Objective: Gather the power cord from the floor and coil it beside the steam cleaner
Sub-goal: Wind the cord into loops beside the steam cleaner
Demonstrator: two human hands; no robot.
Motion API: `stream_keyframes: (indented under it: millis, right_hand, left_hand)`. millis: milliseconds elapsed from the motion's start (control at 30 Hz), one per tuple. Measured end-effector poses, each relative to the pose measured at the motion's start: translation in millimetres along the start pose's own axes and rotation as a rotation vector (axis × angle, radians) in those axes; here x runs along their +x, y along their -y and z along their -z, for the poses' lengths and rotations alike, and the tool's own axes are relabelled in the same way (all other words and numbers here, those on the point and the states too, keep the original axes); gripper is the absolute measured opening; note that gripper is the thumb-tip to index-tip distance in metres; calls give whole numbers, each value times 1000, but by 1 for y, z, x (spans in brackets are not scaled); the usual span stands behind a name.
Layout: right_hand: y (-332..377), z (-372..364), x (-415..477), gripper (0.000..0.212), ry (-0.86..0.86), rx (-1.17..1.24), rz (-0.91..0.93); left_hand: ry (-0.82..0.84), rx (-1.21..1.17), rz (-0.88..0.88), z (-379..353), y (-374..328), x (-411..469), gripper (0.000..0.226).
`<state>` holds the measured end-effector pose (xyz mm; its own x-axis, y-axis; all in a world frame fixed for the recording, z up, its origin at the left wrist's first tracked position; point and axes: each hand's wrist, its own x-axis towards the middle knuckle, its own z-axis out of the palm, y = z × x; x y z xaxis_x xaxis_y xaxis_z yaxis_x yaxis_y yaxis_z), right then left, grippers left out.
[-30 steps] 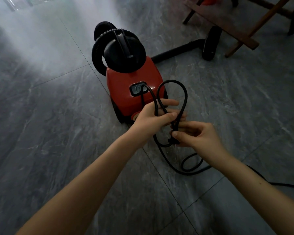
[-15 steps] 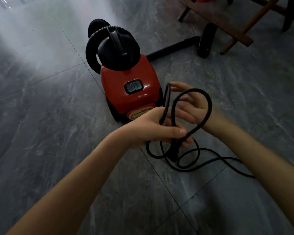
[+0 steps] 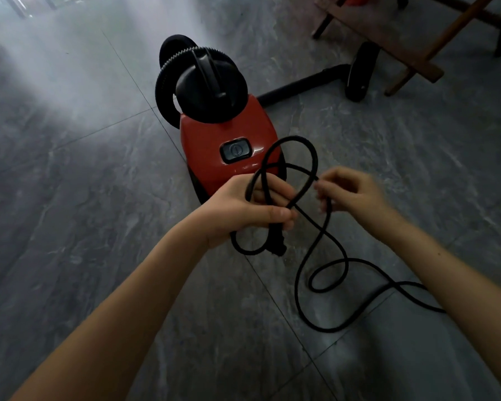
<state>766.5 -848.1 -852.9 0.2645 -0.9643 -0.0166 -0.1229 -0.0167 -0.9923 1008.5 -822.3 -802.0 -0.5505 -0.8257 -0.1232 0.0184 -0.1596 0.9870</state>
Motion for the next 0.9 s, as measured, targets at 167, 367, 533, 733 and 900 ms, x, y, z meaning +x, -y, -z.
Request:
stream_keyframes:
  millis: [167,367,533,733,900]
  right_hand:
    - [-10,2,-25,17,166,-31,-172]
    - [12,-2,-21,31,-64,223,-97]
    - [27,-11,-19,28,-41,309,16]
    - [30,-28,-22,26,-146,305,7]
    - [30,-46,-26,24,-157,466,9]
  left_hand:
    - [-61,-70,8,-5,9,2,24]
    - [-76,4,-9,-12,21,10,30]
    - [-202,-110,-35,-11,22,16,35]
    - [-284,-245,-52,-15,22,21,36]
    - [-293,-240,-55,-18,25,26,29]
